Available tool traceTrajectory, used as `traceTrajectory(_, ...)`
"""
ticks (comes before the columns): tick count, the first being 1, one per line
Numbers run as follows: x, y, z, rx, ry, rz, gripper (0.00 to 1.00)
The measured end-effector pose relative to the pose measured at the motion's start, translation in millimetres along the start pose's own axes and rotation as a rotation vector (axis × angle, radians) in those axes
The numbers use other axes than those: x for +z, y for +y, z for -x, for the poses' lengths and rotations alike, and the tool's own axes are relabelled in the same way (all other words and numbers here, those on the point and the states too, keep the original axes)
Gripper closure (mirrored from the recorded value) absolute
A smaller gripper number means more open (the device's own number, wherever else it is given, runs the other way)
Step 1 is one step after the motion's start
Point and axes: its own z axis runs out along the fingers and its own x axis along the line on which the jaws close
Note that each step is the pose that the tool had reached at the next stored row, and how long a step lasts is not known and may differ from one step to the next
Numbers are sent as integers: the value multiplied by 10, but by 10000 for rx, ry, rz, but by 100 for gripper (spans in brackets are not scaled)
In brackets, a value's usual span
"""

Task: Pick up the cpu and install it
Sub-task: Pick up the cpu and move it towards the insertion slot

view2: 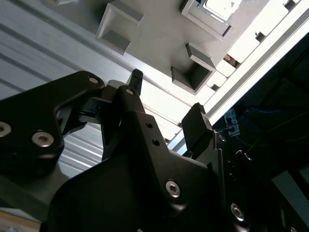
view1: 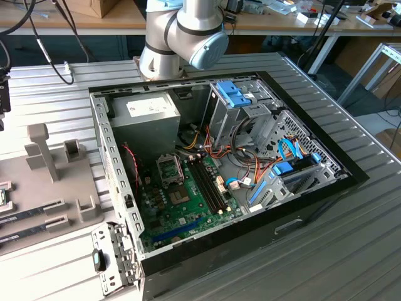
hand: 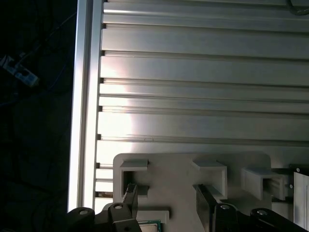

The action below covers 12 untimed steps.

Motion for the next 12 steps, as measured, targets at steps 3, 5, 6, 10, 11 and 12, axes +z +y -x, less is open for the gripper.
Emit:
traceTrajectory(3, 59, -1, -2, 0, 0, 0, 40)
traceTrajectory(5, 60, -1, -2, 0, 0, 0, 40)
traceTrajectory(6, 61, -1, -2, 0, 0, 0, 40)
traceTrajectory(10, 64, -2, -2, 0, 0, 0, 40)
traceTrajectory(11, 65, -2, -2, 0, -1, 0, 40)
traceTrajectory(12, 66, -2, -2, 0, 0, 0, 40)
